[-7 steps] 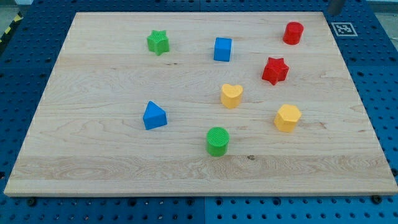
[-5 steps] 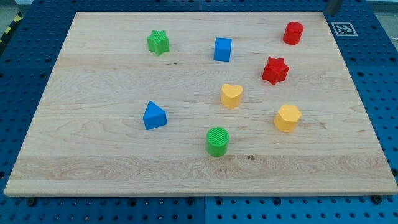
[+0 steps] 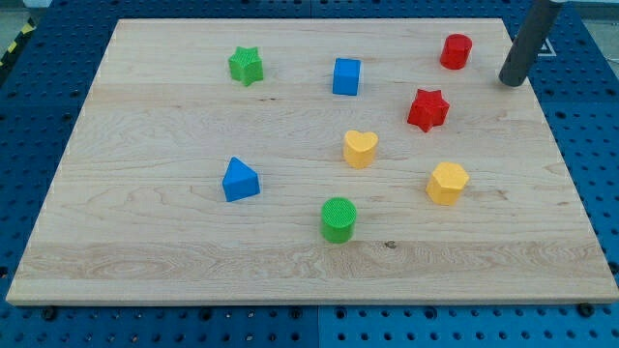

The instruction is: Move the blue cube to the green star

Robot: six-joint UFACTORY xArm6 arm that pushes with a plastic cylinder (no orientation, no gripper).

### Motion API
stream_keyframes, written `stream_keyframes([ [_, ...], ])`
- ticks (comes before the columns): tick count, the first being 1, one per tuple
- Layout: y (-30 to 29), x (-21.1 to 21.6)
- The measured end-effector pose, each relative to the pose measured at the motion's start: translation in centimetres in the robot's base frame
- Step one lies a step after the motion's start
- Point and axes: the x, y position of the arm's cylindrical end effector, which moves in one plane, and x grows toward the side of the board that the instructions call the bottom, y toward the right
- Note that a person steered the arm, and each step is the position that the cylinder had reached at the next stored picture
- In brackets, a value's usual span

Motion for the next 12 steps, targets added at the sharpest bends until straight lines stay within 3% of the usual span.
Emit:
stream_keyframes([
  [4, -6.9, 0.0],
  [7, -17.2, 0.0],
  [12, -23.7, 0.0],
])
